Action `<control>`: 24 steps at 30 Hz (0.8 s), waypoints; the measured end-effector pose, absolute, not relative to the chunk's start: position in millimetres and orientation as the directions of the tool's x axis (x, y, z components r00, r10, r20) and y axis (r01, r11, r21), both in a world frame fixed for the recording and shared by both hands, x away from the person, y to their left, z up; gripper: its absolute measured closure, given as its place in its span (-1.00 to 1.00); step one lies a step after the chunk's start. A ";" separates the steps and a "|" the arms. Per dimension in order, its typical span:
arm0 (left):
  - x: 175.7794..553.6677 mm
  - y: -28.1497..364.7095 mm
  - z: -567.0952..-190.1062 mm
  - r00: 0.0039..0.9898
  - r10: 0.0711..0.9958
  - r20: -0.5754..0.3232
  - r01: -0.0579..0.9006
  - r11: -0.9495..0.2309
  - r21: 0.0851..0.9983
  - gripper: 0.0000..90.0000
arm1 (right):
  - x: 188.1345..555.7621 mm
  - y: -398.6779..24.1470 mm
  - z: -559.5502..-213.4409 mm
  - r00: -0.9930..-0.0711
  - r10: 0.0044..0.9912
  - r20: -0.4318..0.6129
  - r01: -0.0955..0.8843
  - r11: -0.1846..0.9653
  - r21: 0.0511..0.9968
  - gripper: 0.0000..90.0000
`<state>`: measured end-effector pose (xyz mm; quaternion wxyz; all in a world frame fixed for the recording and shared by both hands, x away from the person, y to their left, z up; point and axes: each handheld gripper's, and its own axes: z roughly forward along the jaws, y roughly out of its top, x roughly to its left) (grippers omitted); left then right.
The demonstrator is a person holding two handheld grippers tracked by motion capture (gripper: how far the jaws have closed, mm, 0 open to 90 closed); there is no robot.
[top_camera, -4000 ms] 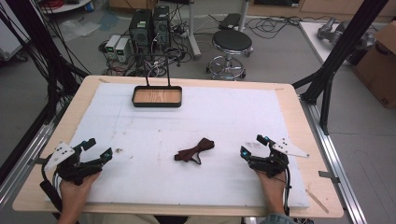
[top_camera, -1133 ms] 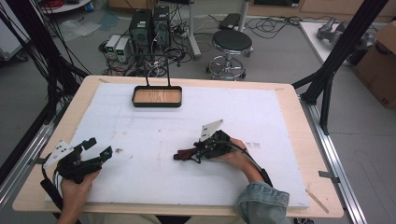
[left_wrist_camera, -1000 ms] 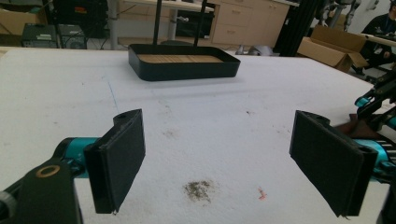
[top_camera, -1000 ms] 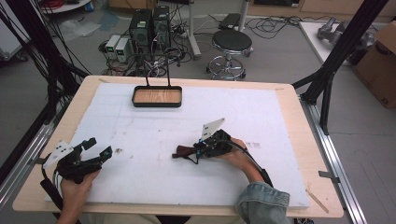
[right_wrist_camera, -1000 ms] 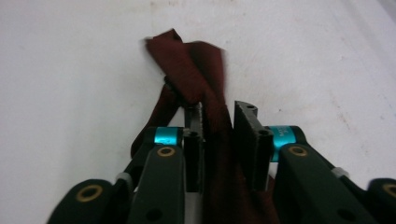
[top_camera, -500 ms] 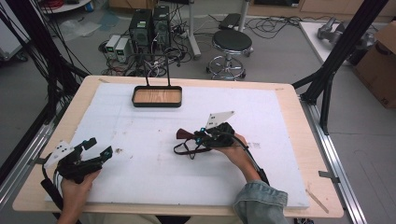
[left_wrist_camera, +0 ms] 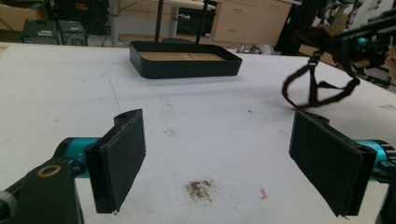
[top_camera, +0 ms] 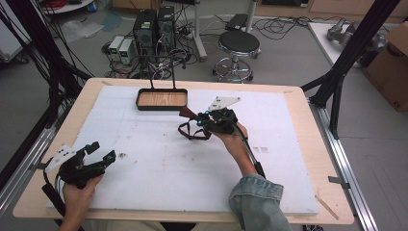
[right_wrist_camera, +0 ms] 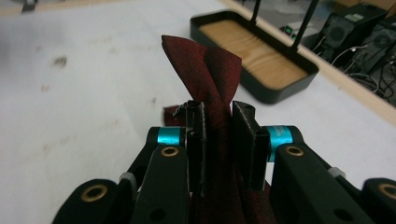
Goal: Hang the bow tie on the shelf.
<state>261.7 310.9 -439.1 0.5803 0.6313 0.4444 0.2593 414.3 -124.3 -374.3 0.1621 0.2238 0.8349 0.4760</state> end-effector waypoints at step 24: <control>262.8 310.0 -439.2 0.463 0.866 -0.192 0.265 0.072 0.962 -0.58 | 473.9 -102.2 -343.0 -0.752 0.656 0.060 0.221 0.166 0.961 0.67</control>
